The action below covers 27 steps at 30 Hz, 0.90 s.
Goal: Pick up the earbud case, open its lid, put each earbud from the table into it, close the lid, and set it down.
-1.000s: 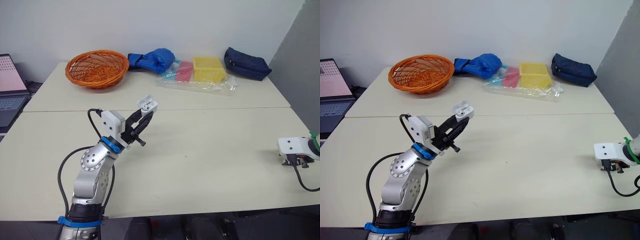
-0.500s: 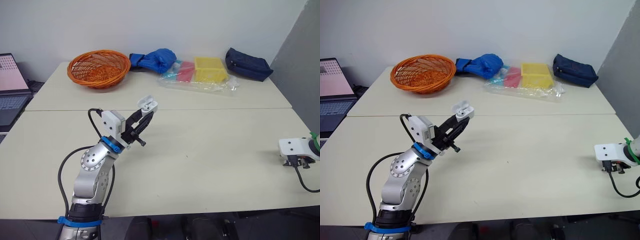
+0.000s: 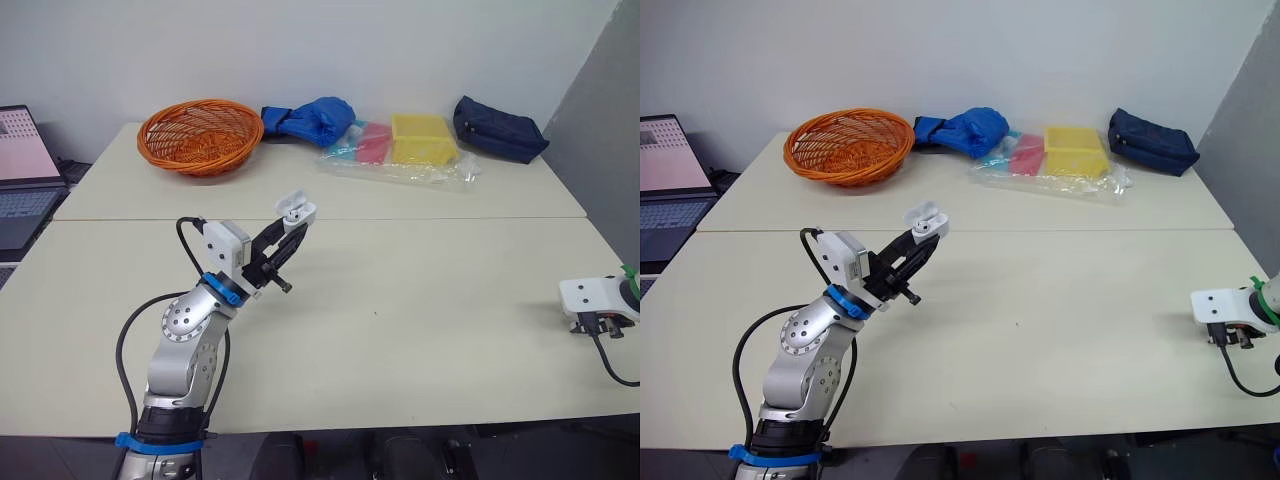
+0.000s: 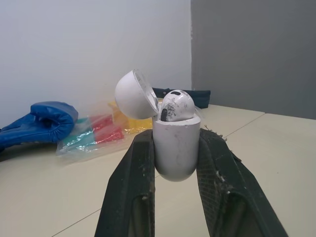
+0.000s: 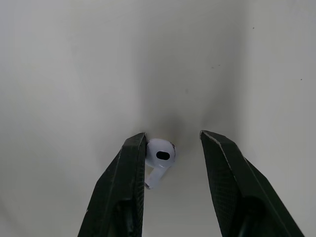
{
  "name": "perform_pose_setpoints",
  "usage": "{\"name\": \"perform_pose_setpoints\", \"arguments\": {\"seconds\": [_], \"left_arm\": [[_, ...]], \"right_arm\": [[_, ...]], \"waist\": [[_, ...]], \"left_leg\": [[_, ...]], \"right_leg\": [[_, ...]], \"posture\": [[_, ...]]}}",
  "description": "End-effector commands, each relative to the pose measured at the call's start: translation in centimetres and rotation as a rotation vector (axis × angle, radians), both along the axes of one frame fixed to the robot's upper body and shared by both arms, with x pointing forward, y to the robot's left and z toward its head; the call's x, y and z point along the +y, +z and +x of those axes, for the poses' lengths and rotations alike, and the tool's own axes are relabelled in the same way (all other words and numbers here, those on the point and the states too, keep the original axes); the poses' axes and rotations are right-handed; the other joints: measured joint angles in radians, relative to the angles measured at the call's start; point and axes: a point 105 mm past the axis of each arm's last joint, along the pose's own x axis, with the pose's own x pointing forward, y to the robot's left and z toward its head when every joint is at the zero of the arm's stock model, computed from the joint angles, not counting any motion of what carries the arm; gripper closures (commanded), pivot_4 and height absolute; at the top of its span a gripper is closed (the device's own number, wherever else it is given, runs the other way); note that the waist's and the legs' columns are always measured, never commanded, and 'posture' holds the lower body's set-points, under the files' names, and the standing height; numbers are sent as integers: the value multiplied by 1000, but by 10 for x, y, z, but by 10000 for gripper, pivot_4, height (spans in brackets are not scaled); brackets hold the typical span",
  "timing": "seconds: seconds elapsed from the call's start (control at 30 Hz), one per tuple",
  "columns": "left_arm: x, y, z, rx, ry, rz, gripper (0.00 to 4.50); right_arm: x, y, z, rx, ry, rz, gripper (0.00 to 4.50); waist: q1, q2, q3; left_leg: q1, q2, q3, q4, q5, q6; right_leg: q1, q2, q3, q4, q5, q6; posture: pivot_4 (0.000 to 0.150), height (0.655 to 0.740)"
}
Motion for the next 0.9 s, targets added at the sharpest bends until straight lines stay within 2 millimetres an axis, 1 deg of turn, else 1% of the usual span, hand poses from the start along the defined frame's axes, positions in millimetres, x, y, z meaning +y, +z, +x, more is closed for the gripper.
{"name": "perform_pose_setpoints", "arguments": {"seconds": [0.03, 0.2, 0.57, 0.7, 0.9], "left_arm": [[-3, 12, -3, -51, -16, -5, 37236], [-3, 12, -3, -51, -15, -4, 37236], [-2, 13, -2, -52, -15, -4, 37236], [-2, 13, -2, -52, -16, -2, 37236], [-2, 12, -3, -51, -15, -2, 37236]], "right_arm": [[-16, -4, -13, 50, -41, -54, 27163], [-21, -4, -16, 57, -40, -82, 27163], [-19, -6, -13, 44, -45, -64, 27163], [-19, -6, -15, 56, -33, -64, 27163], [-4, -1, -14, 62, -8, 31, 27163]], "waist": [[0, 0, 0], [1, 0, 0], [2, 0, 0], [2, 0, 0], [1, 0, 0]], "left_leg": [[0, 0, 0, 0, 0, 0], [0, 0, 0, 0, 0, 0], [0, 0, 0, 0, 0, 0], [0, 0, 0, 0, 0, 0], [-1, 0, -2, -1, 0, 0]], "right_leg": [[0, 0, 0, 0, 0, 0], [0, 0, 0, 0, 0, 0], [0, 0, 0, 0, 0, 0], [0, 0, 0, 0, 0, 0], [0, 0, 0, 0, 1, 1]], "posture": [[1500, 7400], [1500, 7400], [1500, 7400], [1500, 7400], [1500, 7400]]}}
